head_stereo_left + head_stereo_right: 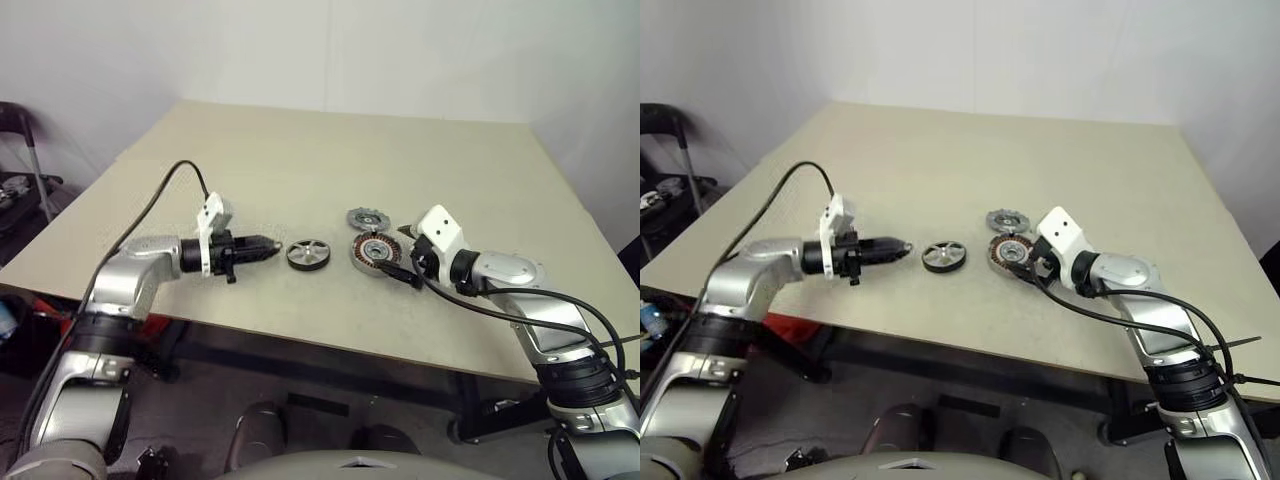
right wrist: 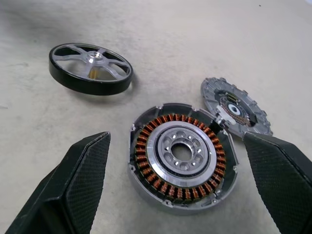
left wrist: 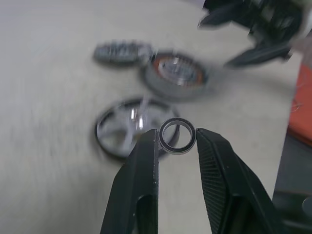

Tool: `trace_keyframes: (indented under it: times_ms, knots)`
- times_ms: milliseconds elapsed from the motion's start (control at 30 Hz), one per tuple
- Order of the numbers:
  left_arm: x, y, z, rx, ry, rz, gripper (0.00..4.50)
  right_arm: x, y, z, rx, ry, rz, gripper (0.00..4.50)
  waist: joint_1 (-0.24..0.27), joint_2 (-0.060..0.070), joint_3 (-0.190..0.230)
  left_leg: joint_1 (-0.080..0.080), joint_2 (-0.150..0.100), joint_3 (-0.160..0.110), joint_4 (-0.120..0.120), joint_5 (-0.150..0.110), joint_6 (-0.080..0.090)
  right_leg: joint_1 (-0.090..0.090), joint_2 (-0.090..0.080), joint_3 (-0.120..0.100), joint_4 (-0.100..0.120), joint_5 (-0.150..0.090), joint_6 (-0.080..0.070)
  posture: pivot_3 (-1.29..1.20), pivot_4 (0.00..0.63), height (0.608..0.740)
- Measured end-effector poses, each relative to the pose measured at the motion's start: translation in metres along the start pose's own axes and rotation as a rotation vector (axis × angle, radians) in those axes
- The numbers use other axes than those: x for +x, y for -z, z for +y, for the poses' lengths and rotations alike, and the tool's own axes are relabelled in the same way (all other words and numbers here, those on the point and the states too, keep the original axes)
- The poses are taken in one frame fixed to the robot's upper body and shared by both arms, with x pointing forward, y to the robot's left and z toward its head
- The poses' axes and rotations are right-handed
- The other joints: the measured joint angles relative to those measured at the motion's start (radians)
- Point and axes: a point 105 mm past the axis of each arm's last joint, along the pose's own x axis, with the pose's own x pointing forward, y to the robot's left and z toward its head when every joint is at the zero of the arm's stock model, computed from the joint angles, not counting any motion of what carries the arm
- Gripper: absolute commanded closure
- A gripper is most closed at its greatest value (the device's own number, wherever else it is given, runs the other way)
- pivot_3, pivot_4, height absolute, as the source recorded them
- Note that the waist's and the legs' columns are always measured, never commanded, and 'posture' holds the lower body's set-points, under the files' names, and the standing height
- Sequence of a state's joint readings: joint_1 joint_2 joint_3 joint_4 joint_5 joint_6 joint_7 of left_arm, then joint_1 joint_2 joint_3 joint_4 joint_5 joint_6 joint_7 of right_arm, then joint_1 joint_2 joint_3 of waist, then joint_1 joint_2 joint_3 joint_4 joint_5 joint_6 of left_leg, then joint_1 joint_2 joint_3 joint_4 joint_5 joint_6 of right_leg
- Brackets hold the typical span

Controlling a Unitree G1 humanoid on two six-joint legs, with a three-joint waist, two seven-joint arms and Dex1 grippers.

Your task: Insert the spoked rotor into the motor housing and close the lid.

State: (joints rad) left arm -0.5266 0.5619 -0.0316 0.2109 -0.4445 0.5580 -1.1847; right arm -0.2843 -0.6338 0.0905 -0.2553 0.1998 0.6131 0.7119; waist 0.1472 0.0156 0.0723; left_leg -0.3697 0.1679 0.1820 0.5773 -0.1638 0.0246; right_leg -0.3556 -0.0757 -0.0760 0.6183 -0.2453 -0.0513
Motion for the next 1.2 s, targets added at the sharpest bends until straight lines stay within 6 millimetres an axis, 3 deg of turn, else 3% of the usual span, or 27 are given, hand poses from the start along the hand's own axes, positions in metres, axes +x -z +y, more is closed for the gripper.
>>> trace_keyframes:
  times_ms: [167,300,467,600,1200]
  knots:
    - [0.028,-0.012,0.007,0.024,0.033,-0.001,3.71,0.001,0.007,-0.002,0.019,0.023,0.014,0.01,0.006,0.0,0.0,-0.001,-0.001,0.0,0.0,0.0,0.0,0.0,0.0,0.0,-0.001,-0.002,0.003,0.0,0.0,0.74]
    - [0.08,-0.025,0.012,0.086,0.046,0.013,3.71,-0.001,0.01,-0.009,0.027,0.058,0.025,0.01,0.008,-0.001,0.0,-0.003,-0.002,-0.001,0.002,0.0,0.001,0.001,-0.001,0.0,-0.002,-0.002,0.005,0.0,0.0,0.74]
    - [0.121,-0.03,0.013,0.163,0.059,0.06,3.71,-0.013,0.023,-0.012,0.031,0.082,0.06,0.01,0.005,-0.001,0.0,-0.009,-0.002,-0.001,0.002,0.0,0.001,-0.003,-0.001,-0.001,-0.003,0.001,0.001,0.0,0.0,0.74]
    - [0.135,-0.022,0.012,0.19,0.077,0.11,3.71,-0.019,0.027,-0.004,0.031,0.066,0.068,0.01,0.008,-0.001,0.0,-0.018,-0.002,-0.001,0.003,-0.001,0.004,-0.012,-0.001,-0.002,-0.002,0.003,0.004,0.0,0.0,0.74]
    - [0.182,-0.017,-0.014,0.3,0.126,0.198,3.71,-0.031,0.036,0.014,0.046,0.076,0.092,0.01,0.031,-0.001,0.0,-0.014,-0.003,-0.001,0.005,-0.004,0.009,-0.006,-0.004,-0.003,-0.004,0.002,0.001,0.0,0.0,0.74]
